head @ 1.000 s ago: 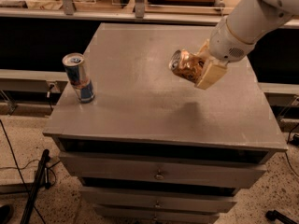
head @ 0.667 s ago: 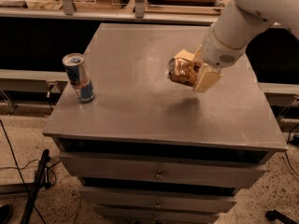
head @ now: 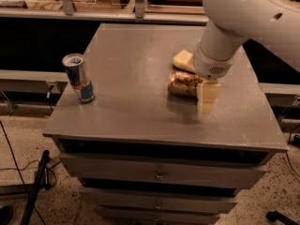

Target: Knock orange can over

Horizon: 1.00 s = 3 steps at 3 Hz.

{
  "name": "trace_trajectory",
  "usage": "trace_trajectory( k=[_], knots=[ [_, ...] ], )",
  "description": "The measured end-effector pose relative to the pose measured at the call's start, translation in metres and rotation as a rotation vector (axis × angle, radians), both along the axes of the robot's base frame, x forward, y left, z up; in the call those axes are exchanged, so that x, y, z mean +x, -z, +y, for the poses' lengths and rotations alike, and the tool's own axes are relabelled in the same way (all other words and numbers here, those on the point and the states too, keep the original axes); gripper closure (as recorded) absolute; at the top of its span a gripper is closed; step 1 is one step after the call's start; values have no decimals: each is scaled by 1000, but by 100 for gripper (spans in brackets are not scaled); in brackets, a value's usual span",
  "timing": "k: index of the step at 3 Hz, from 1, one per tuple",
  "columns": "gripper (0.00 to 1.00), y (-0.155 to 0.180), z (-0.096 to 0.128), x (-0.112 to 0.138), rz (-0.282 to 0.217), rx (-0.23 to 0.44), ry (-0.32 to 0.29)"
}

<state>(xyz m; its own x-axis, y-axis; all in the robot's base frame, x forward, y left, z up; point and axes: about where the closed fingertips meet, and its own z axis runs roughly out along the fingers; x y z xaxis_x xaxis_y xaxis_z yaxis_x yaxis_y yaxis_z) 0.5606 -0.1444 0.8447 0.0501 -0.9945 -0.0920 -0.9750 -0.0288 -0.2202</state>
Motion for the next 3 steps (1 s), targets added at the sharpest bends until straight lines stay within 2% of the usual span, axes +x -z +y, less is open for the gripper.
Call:
trace_trajectory(
  k=[1,3],
  knots=[
    [0,-1,2,-4,59,77,6],
    [0,-3,-8,-5,39,76,21]
  ],
)
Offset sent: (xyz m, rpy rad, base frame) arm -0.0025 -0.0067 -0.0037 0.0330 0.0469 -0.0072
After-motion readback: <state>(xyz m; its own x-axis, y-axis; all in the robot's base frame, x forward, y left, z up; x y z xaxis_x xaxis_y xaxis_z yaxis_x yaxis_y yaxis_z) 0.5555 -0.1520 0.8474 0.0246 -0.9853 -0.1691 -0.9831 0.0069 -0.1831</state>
